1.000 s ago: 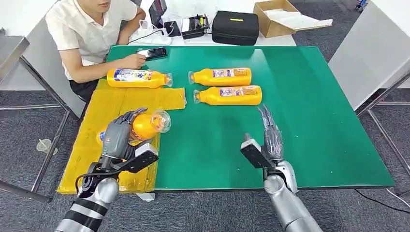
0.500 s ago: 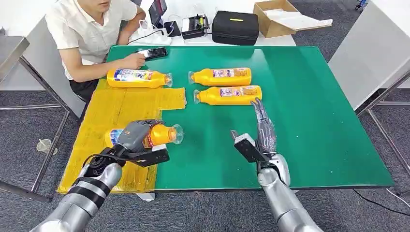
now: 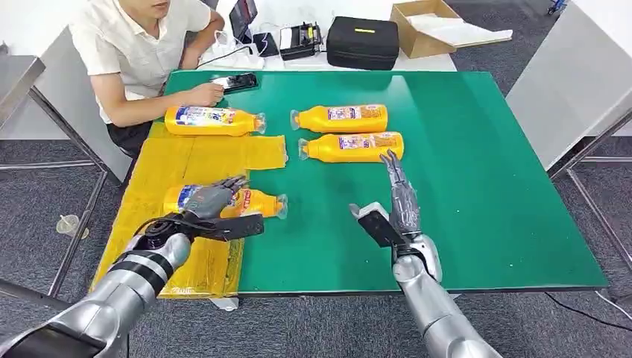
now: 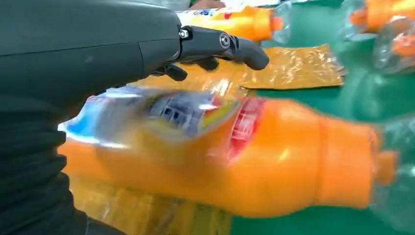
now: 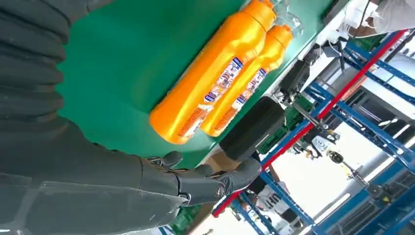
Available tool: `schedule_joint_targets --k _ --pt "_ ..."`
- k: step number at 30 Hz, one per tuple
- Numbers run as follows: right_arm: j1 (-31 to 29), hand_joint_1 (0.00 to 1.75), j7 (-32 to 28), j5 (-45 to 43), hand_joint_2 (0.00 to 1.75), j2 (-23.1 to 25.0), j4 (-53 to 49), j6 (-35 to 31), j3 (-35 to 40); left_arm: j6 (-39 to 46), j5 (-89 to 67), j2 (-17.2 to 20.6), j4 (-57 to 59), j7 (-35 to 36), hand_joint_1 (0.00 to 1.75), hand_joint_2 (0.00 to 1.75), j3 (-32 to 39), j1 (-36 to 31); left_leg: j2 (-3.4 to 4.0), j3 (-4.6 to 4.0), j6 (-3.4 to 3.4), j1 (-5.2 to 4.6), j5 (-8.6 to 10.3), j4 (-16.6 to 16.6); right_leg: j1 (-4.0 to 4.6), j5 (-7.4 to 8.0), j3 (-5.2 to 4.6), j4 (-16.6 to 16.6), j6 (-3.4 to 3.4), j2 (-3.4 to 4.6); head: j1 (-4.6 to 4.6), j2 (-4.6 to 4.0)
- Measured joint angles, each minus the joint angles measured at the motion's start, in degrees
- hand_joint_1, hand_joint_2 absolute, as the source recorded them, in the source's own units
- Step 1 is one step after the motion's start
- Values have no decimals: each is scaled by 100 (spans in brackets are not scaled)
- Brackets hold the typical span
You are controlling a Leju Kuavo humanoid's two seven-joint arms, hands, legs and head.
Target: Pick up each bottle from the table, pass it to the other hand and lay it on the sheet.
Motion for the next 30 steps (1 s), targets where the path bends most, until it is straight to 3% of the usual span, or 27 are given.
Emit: schedule_joint_targets --k 19,23,30 --pt "1 0 -17 -9 175 -4 61 33 9 -304 -98 9 344 184 0 175 -66 -244 0 -2 0 -1 0 0 -1 -1 -1 0 0 0 0 0" --pt "5 0 -24 20 175 -28 61 55 9 -214 145 46 354 -44 0 175 -68 -266 -1 -1 0 -1 0 1 -1 -1 -2 -1 0 0 0 0" --pt "208 0 35 118 175 -188 -70 -15 -9 -475 1028 332 -1157 -575 0 175 -29 145 0 -3 0 -1 -2 0 -1 -1 -2 -1 0 0 0 0"
